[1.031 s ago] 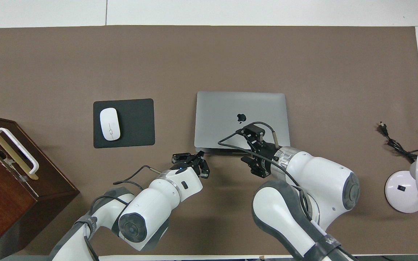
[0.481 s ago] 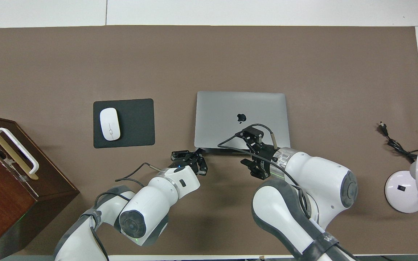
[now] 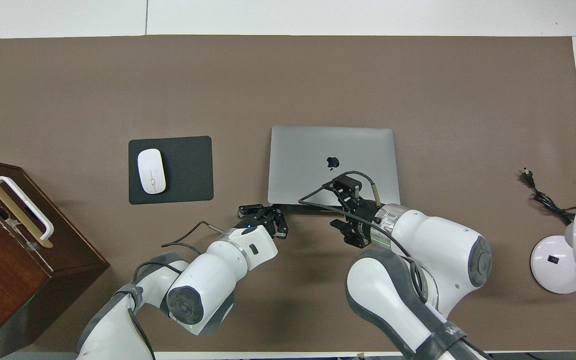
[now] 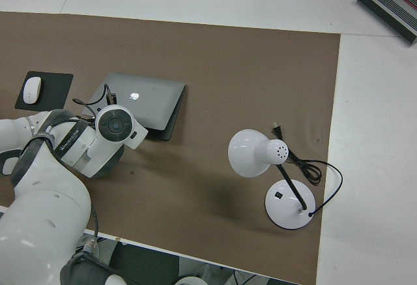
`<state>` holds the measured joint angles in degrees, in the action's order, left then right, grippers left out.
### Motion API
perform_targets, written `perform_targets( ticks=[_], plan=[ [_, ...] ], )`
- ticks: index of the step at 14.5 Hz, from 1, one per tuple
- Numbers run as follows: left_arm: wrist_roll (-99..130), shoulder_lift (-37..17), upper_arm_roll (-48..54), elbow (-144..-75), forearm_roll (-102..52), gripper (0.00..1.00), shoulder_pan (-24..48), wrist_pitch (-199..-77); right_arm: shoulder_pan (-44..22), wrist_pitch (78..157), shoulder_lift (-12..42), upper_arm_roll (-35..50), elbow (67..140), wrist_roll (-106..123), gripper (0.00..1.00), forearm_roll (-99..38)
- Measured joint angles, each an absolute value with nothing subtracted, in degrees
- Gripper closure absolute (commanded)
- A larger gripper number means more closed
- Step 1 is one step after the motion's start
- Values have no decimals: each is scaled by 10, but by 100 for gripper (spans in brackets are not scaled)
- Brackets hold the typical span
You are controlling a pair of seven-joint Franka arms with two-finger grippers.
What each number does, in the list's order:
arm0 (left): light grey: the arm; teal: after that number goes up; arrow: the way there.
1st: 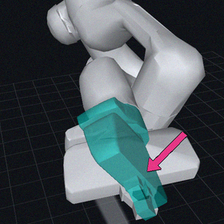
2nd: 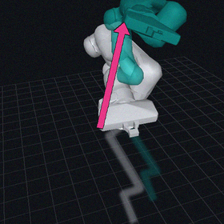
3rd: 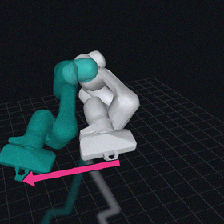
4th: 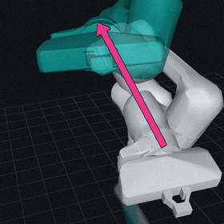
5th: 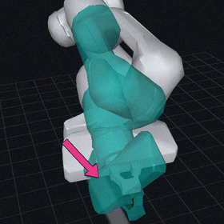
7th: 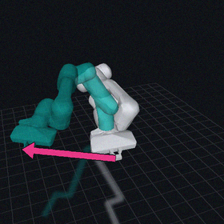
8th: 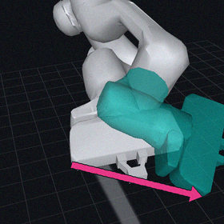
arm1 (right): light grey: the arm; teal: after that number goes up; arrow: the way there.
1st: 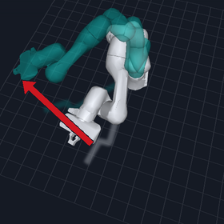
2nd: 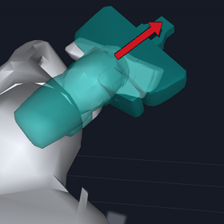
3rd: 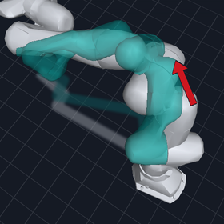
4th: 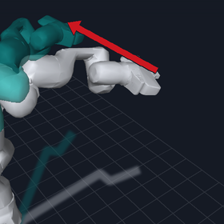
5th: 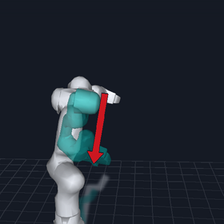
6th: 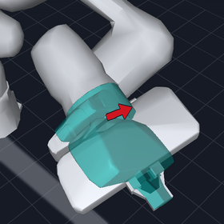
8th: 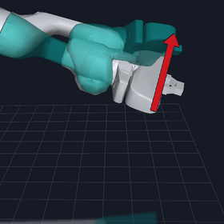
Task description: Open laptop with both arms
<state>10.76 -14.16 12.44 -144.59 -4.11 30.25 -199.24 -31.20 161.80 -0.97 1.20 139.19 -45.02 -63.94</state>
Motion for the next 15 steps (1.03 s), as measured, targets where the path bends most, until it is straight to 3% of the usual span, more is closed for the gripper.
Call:
perform_targets(
  ticks=[15],
  plan=[
    [88,-143,120,-1444,-41,100,303,-1993,-312,1585,-9,12,1397,-455,0,-639]
  ],
)
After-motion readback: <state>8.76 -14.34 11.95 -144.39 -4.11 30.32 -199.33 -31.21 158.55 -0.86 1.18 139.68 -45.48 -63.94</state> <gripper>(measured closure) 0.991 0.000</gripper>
